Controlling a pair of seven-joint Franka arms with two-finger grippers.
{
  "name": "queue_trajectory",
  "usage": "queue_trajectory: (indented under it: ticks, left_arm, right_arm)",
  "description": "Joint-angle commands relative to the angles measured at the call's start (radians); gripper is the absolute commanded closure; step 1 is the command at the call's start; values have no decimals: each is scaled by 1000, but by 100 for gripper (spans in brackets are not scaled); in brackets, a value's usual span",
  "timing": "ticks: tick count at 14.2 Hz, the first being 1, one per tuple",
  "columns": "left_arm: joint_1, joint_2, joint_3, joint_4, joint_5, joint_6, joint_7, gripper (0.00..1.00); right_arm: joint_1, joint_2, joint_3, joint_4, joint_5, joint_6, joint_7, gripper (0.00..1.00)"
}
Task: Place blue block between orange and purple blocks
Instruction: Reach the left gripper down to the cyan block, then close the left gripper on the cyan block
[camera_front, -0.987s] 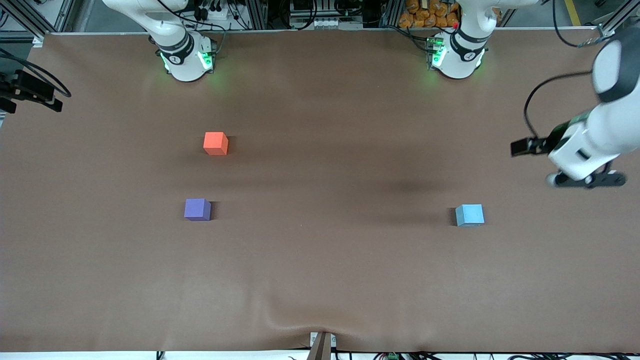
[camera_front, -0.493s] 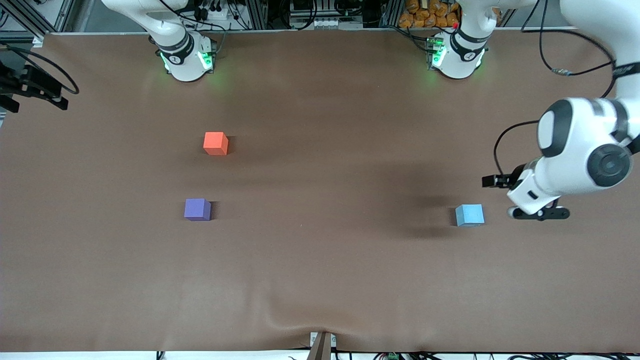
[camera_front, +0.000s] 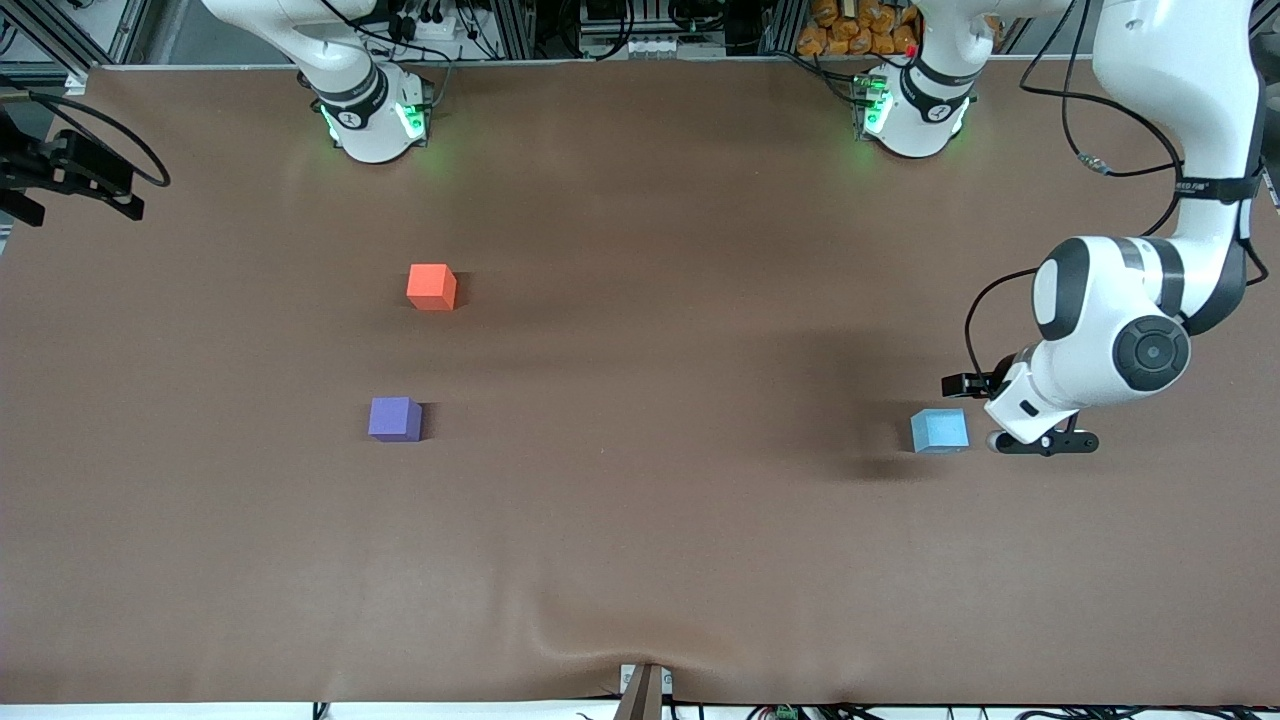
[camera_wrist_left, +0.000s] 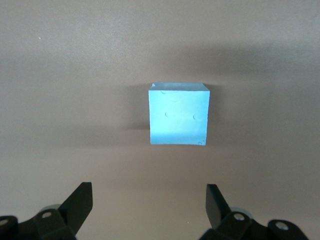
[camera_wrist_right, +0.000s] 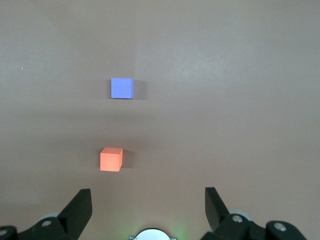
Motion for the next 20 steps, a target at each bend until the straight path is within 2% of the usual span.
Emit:
queue_trajectory:
  ticks: [1, 9, 15, 20]
  left_arm:
    - [4, 32, -2, -7, -6, 57, -16, 0]
    - [36, 101, -4, -29, -17, 176, -25, 0]
    - [27, 32, -15, -26, -19, 178, -50, 0]
    - [20, 133, -36, -18, -17, 252, -48, 0]
  right_arm:
    - [-39, -9, 8, -7, -10, -3, -23, 0]
    - [-43, -9, 11, -7, -8, -11, -34, 0]
    - [-26, -9, 6, -7, -8, -14, -32, 0]
    - [-29, -7, 6, -7, -8, -19, -32, 0]
